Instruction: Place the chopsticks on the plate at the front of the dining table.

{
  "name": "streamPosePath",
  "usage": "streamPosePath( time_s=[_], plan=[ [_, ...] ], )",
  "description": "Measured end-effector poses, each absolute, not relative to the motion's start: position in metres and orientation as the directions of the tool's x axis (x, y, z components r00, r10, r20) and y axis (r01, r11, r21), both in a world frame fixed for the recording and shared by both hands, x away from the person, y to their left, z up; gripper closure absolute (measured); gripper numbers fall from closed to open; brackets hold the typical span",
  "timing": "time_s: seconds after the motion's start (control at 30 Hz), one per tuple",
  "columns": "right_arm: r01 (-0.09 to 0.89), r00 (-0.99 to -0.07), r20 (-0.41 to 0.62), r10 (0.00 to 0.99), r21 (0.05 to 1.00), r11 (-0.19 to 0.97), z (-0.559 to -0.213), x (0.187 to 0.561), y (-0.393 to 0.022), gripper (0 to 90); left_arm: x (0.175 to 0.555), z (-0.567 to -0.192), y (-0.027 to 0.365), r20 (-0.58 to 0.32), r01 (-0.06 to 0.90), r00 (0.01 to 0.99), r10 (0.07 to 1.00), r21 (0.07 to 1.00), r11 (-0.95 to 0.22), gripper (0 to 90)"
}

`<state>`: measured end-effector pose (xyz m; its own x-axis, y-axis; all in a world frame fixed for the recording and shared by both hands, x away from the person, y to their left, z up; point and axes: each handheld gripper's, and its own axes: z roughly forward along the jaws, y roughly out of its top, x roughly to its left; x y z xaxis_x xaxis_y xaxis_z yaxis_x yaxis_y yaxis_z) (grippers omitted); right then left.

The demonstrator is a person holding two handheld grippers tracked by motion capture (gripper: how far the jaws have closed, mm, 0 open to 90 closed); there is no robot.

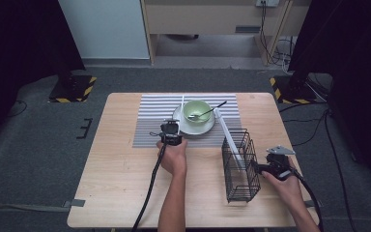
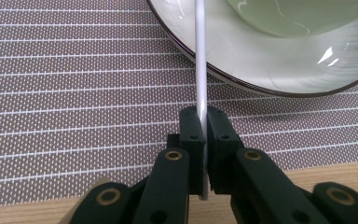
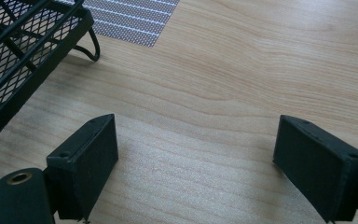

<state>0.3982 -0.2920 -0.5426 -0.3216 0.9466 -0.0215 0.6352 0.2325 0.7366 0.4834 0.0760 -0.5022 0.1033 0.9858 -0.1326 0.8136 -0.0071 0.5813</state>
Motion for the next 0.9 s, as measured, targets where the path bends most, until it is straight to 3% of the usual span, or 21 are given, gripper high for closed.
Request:
streamPosePath(
  time_s=[0.9],
  plan=[
    [0.64, -0.324, -0.011, 0.946, 0.734, 0.228, -0.5428, 0.3982, -0.2911, 13.7, 0.4808, -0.503, 0.066, -0.134, 0.807, 0.117, 0.984, 0.591, -0.016, 84.7]
  ],
)
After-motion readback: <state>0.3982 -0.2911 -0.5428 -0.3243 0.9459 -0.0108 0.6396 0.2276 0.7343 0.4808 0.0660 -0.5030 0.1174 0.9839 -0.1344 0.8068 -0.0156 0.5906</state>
